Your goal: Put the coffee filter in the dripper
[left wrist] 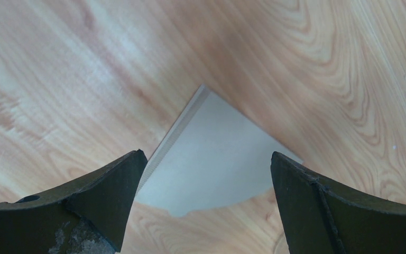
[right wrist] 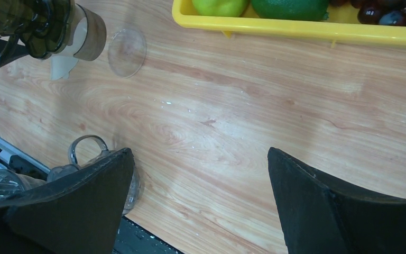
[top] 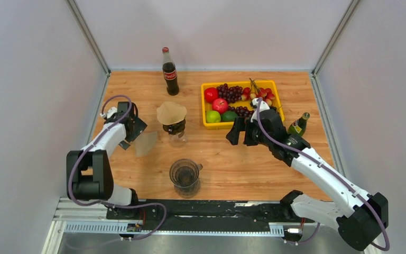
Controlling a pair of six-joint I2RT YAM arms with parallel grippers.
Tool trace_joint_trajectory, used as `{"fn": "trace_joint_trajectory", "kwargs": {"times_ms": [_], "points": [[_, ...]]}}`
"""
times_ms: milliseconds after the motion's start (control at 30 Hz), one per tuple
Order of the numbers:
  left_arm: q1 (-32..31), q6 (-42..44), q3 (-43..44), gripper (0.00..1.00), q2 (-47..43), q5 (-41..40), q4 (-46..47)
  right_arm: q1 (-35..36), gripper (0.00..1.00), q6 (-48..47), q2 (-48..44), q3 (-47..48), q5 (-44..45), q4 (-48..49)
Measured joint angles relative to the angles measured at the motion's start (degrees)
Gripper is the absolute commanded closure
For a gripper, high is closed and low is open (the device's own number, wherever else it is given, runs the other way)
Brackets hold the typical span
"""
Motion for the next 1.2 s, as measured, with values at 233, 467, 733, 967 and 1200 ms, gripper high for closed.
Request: {"fn": "trace_joint_trajectory", "kwargs": {"times_ms": [233, 467, 733, 967, 1200], "points": [[0.5, 2.3, 7.1, 0.02, 12.2, -0.3, -1.2, -2.0, 0.0, -0.4, -1.6, -1.5, 0.0, 0.0], [0.5, 4.0, 8.3, 0.11, 16.0, 0.0, -1.8, -3.2, 0.0, -0.4, -1.8, -1.7, 0.0, 0.1], [0.7, 5.4, 8.3, 0.31, 16.3, -0.1, -1.9, -3.5, 0.0, -0.4, -1.8, -1.7, 0.0, 0.1], [1.0, 6.2, 7.1, 0.51, 15.5, -0.2, -1.2, -3.8, 0.0, -0.4, -1.8, -1.7, 0.0, 0.1], [1.3, 6.8, 7.0, 0.61, 15.3, -0.2, -0.7, -4.1, 0.0, -0.4, -1.8, -1.7, 0.0, 0.1]]}}
